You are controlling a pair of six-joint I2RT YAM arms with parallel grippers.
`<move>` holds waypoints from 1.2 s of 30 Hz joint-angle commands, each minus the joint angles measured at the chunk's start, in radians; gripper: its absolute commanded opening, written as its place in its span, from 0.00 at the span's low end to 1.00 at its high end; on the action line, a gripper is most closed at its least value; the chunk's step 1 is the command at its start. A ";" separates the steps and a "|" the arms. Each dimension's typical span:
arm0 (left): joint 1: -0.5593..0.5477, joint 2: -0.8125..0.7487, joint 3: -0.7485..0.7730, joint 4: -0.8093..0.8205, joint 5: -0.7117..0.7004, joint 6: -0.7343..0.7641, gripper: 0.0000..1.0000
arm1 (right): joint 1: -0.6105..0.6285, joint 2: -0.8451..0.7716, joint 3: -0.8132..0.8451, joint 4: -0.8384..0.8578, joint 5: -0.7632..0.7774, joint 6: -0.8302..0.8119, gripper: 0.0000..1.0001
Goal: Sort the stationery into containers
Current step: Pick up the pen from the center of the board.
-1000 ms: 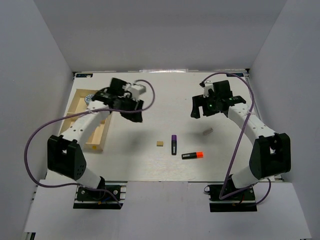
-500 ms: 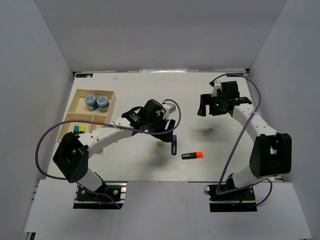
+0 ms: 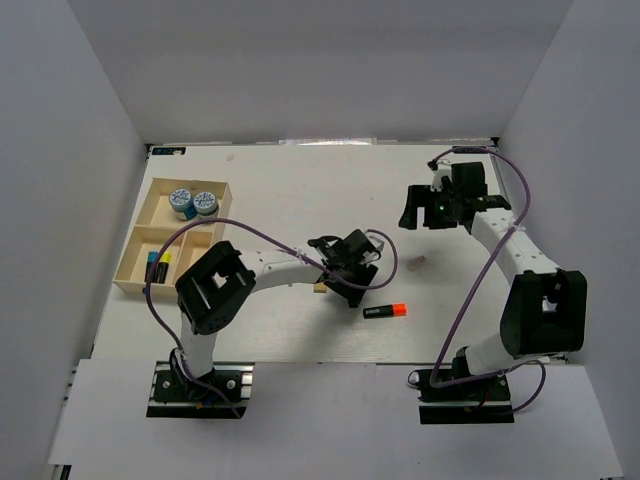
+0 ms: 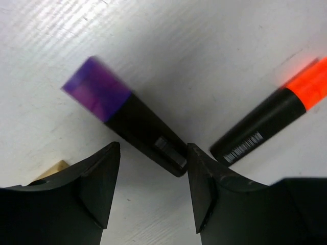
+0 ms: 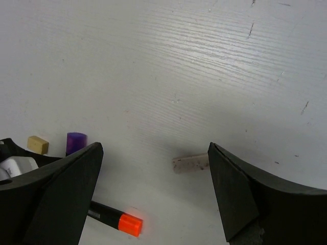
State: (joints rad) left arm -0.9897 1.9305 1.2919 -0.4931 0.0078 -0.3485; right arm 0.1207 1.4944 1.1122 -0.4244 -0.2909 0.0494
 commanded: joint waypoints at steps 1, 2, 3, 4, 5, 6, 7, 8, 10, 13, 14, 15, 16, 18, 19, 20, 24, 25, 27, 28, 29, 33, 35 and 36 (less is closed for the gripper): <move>0.002 -0.022 0.026 -0.002 -0.094 -0.017 0.64 | -0.018 -0.075 -0.017 0.039 -0.024 0.007 0.89; 0.002 -0.022 0.023 -0.004 -0.098 -0.017 0.64 | -0.021 -0.088 -0.021 0.041 -0.028 0.006 0.89; 0.002 -0.021 0.020 -0.002 -0.107 -0.014 0.64 | -0.024 -0.091 -0.029 0.044 -0.034 0.006 0.89; 0.002 -0.019 0.018 -0.005 -0.114 -0.014 0.64 | -0.030 -0.097 -0.031 0.049 -0.048 0.009 0.89; 0.002 -0.016 0.018 -0.005 -0.118 -0.014 0.64 | -0.029 -0.095 -0.032 0.050 -0.053 0.010 0.89; 0.002 -0.004 0.021 -0.005 -0.126 -0.009 0.64 | -0.030 -0.097 -0.031 0.050 -0.057 0.010 0.89; 0.002 0.001 0.023 -0.005 -0.130 -0.006 0.64 | -0.036 -0.095 -0.026 0.049 -0.062 0.015 0.89; 0.002 0.008 0.024 -0.005 -0.132 -0.006 0.64 | -0.038 -0.091 -0.023 0.049 -0.065 0.015 0.89; 0.002 0.033 0.037 -0.002 -0.135 0.000 0.64 | -0.044 -0.088 -0.015 0.044 -0.071 0.018 0.89; 0.002 0.058 0.053 0.004 -0.108 0.013 0.59 | -0.052 -0.091 -0.020 0.044 -0.077 0.017 0.89; 0.002 0.061 0.056 0.007 -0.101 0.016 0.57 | -0.052 -0.092 -0.023 0.045 -0.077 0.020 0.89; 0.002 0.064 0.058 0.011 -0.094 0.019 0.54 | -0.055 -0.092 -0.026 0.049 -0.079 0.020 0.89; 0.002 0.062 0.058 0.014 -0.080 0.023 0.48 | -0.061 -0.094 -0.032 0.050 -0.079 0.020 0.89; 0.002 0.061 0.061 0.018 -0.069 0.035 0.41 | -0.062 -0.092 -0.035 0.053 -0.082 0.021 0.89; 0.002 0.055 0.060 0.021 -0.065 0.036 0.36 | -0.065 -0.092 -0.034 0.052 -0.082 0.020 0.89; 0.002 0.051 0.060 0.021 -0.065 0.039 0.34 | -0.067 -0.095 -0.034 0.050 -0.082 0.020 0.89; 0.002 0.033 0.044 0.024 -0.062 0.046 0.29 | -0.073 -0.098 -0.035 0.049 -0.080 0.017 0.89; 0.002 0.027 0.044 0.027 -0.062 0.054 0.27 | -0.075 -0.100 -0.035 0.052 -0.077 0.017 0.89; 0.002 -0.008 0.050 0.022 -0.060 0.083 0.19 | -0.075 -0.106 -0.041 0.049 -0.073 0.014 0.89; 0.002 -0.025 0.063 0.011 -0.058 0.098 0.17 | -0.078 -0.108 -0.045 0.050 -0.070 0.012 0.89; 0.014 -0.062 0.069 0.008 -0.043 0.109 0.16 | -0.076 -0.111 -0.048 0.050 -0.070 0.013 0.89; 0.063 -0.171 0.128 -0.057 0.033 0.206 0.08 | -0.079 -0.109 -0.042 0.044 -0.062 0.010 0.89; 0.121 -0.215 0.138 -0.090 0.095 0.224 0.05 | -0.082 -0.102 -0.032 0.036 -0.060 0.009 0.89; 0.161 -0.253 0.130 -0.104 0.124 0.233 0.02 | -0.082 -0.092 -0.020 0.032 -0.060 0.009 0.89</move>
State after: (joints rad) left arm -0.9302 1.8397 1.3697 -0.5529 0.0433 -0.1818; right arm 0.0448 1.4189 1.0748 -0.4049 -0.3531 0.0639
